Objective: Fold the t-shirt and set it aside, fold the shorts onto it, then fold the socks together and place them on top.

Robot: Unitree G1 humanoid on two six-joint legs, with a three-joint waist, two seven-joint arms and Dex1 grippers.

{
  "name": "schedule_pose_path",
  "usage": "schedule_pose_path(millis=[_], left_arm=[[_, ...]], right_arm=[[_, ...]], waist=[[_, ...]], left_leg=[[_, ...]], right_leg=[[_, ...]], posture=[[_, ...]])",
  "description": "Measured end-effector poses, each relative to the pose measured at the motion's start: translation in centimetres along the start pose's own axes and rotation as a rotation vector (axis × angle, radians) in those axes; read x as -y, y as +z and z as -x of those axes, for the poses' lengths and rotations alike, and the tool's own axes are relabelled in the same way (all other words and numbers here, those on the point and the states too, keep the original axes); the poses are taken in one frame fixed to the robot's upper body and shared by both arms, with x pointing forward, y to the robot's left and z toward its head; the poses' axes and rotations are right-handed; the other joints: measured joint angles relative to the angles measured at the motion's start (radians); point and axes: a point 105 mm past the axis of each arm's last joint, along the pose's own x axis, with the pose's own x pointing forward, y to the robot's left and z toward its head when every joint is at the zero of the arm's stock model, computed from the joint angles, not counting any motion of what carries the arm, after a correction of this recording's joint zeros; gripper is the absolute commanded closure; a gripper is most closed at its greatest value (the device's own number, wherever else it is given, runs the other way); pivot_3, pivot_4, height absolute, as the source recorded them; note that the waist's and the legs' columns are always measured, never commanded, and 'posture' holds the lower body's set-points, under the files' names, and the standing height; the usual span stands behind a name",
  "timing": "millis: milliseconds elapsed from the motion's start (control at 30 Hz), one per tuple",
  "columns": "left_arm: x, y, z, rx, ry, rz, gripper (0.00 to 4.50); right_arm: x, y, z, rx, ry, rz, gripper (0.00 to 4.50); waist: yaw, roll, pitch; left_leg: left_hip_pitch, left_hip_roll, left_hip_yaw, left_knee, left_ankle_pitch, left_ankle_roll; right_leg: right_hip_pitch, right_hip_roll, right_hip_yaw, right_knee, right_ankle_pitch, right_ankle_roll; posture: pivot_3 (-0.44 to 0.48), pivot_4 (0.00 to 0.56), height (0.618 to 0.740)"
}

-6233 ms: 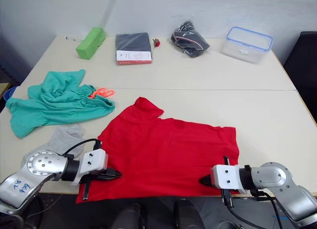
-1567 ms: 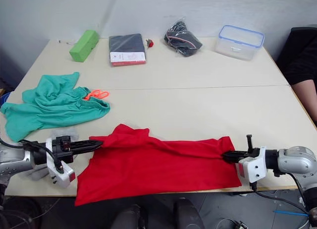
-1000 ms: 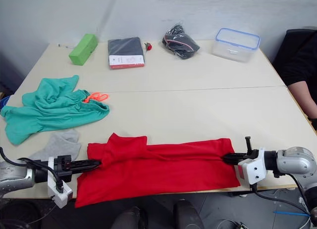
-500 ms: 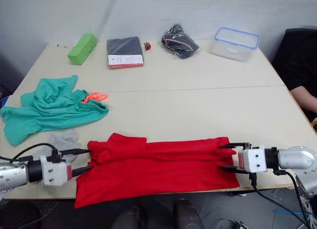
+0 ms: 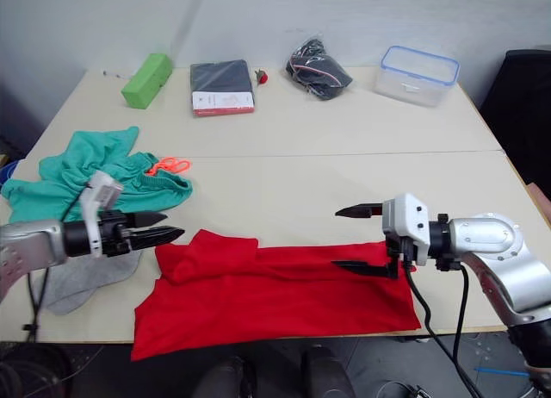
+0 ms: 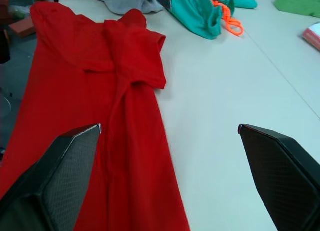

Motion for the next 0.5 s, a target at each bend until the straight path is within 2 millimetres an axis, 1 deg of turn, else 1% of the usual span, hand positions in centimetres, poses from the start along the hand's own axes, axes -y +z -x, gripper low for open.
schedule_pose_path(millis=[33,67,133,267,367,500], left_arm=[[0.1,-0.1,-0.6,-0.011,-0.021,0.040,0.03],[0.2,0.2,-1.4,-0.012,-0.047,0.084,0.03],[0.5,0.6,-2.4,-0.016,-0.090,0.140,0.03],[0.7,0.6,-2.8,-0.050,-0.104,0.173,0.03],[0.7,0.3,-2.8,-0.073,-0.109,0.168,0.60],[1.2,-0.6,-3.0,-0.125,-0.138,0.164,1.83]], right_arm=[[-0.2,0.2,-0.4,0.009,0.007,0.002,0.00],[-0.3,0.2,-0.7,0.012,0.006,0.000,0.00],[-0.4,0.3,-1.2,0.021,0.000,0.006,0.00],[-0.8,-0.2,-1.3,-0.007,-0.008,0.002,0.00],[-1.2,-0.8,-1.3,-0.029,-0.011,-0.010,0.00],[-1.4,-0.9,-1.3,-0.039,-0.012,-0.002,0.00]], waist=[[-0.001,0.000,0.000],[0.000,0.000,0.000],[0.001,-0.001,0.000],[-0.003,-0.001,0.000],[-0.002,-0.001,0.000],[-0.001,-0.001,0.000]], left_leg=[[-0.008,0.000,0.000,0.005,0.000,0.000],[-0.011,0.000,-0.001,0.008,0.000,0.001],[-0.013,0.000,-0.003,0.014,-0.001,0.002],[-0.012,0.000,-0.003,0.015,-0.001,0.002],[-0.012,0.000,-0.003,0.015,-0.001,0.002],[-0.012,0.000,-0.003,0.016,-0.001,0.002]], right_leg=[[-0.006,0.000,0.000,0.004,0.000,0.000],[-0.009,0.000,0.000,0.006,0.001,0.001],[-0.009,-0.001,-0.002,0.007,0.000,0.001],[-0.008,-0.001,-0.002,0.008,0.000,0.001],[-0.008,-0.001,-0.002,0.009,0.000,0.001],[-0.007,-0.001,-0.002,0.009,0.000,0.001]], posture=[[0.000,0.150,0.740],[0.000,0.150,0.740],[0.000,0.150,0.740],[0.000,0.150,0.740],[0.000,0.150,0.740],[0.000,0.150,0.740]])
